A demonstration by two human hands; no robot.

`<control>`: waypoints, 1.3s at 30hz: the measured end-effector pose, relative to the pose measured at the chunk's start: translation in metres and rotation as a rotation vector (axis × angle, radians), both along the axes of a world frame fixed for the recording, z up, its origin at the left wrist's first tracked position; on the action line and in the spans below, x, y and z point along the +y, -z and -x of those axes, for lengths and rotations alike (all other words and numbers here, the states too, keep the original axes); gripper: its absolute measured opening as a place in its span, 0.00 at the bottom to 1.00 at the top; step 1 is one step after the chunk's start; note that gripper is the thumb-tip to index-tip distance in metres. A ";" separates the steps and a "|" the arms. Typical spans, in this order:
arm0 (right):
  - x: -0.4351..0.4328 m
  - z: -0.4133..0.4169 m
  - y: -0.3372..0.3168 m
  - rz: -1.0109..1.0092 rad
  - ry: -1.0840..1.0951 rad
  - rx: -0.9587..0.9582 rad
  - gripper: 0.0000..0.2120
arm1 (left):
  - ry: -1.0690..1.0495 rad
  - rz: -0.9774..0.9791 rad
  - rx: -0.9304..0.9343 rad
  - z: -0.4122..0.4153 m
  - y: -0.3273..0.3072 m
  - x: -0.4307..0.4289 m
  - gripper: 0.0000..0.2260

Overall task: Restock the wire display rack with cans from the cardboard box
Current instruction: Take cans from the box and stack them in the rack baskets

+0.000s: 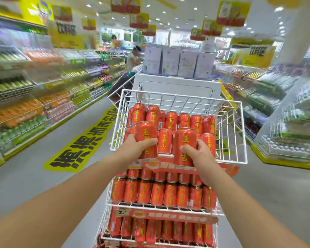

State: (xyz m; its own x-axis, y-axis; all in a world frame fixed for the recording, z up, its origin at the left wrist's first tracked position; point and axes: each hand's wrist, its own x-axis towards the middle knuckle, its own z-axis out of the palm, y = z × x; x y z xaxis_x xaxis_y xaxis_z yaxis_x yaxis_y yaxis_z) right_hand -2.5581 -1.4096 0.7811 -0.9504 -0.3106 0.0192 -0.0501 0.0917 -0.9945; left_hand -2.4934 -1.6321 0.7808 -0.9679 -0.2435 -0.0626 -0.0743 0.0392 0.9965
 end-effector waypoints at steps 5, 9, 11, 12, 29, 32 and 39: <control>0.019 0.072 -0.018 -0.034 0.041 0.032 0.31 | -0.122 0.099 0.000 0.067 -0.021 0.006 0.45; 0.025 0.120 -0.012 -0.119 0.061 0.051 0.38 | -0.195 0.285 -0.032 0.096 -0.030 0.024 0.46; 0.025 0.138 -0.008 -0.166 0.054 0.052 0.40 | -0.253 0.332 -0.039 0.110 -0.024 0.029 0.45; 0.024 0.146 -0.006 -0.165 0.041 0.070 0.39 | -0.279 0.343 -0.038 0.118 -0.021 0.031 0.46; -0.037 0.250 -0.009 -0.122 0.011 0.007 0.40 | -0.457 0.633 -0.121 0.221 -0.037 0.037 0.25; -0.038 0.253 -0.002 -0.152 0.018 0.017 0.23 | -0.454 0.785 -0.104 0.222 -0.031 0.041 0.23; -0.043 0.253 0.006 -0.272 0.079 0.134 0.41 | -0.428 1.146 -0.166 0.227 -0.022 0.044 0.31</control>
State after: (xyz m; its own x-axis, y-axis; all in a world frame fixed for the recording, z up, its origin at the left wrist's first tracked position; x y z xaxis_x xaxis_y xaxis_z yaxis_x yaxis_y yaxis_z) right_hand -2.8109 -1.4524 0.7749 -0.9662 -0.2473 0.0724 -0.1615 0.3624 -0.9179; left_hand -2.7202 -1.5878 0.8032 -0.7975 -0.5337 0.2815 -0.4180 0.8251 0.3800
